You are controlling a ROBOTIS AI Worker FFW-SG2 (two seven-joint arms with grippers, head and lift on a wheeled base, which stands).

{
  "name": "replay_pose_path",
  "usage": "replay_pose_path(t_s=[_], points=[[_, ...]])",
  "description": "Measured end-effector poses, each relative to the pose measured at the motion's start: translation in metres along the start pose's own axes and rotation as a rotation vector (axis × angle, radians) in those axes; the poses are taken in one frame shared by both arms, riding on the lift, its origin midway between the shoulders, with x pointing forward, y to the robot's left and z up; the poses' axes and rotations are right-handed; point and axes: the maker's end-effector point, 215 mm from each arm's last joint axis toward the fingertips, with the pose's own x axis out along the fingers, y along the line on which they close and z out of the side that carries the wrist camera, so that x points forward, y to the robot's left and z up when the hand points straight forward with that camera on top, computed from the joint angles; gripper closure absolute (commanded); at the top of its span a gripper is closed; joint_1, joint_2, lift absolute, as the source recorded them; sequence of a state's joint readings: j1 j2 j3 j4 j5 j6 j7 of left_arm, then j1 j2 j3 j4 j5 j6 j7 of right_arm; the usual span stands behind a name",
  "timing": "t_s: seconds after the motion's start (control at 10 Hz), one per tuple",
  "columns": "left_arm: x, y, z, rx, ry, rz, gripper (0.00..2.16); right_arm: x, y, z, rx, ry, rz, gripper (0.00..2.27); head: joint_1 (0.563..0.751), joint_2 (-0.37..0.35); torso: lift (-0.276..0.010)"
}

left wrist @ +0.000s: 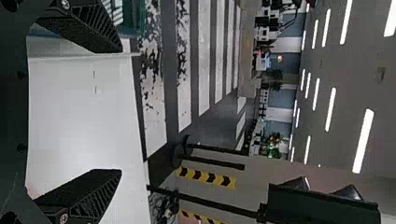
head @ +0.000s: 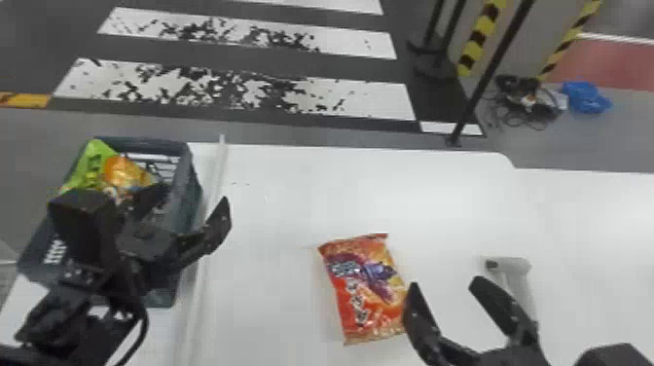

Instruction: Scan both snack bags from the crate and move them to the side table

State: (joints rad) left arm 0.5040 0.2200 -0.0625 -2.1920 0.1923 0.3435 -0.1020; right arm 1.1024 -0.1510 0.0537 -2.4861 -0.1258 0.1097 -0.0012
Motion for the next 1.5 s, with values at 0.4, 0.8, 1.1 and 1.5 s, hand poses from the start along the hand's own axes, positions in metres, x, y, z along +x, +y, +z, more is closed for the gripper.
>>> replay_pose_path(t_s=[0.4, 0.8, 1.1, 1.5], points=[[-0.082, 0.065, 0.04, 0.03, -0.148, 0.05, 0.06, 0.015, -0.005, -0.034, -0.003, 0.055, 0.001, 0.15, 0.695, 0.112, -0.029], [-0.151, 0.141, 0.06, -0.005, -0.316, 0.135, 0.06, 0.037, -0.011, -0.078, -0.05, 0.144, 0.008, 0.15, 0.695, 0.297, -0.029], [-0.16, 0.159, 0.047, -0.031, -0.303, 0.164, 0.06, 0.044, 0.008, -0.113, -0.12, 0.208, 0.027, 0.16, 0.695, 0.35, -0.029], [-0.153, 0.154, 0.038, -0.045, -0.297, 0.14, 0.06, 0.049, 0.046, -0.141, -0.283, 0.252, 0.035, 0.16, 0.695, 0.35, -0.029]])
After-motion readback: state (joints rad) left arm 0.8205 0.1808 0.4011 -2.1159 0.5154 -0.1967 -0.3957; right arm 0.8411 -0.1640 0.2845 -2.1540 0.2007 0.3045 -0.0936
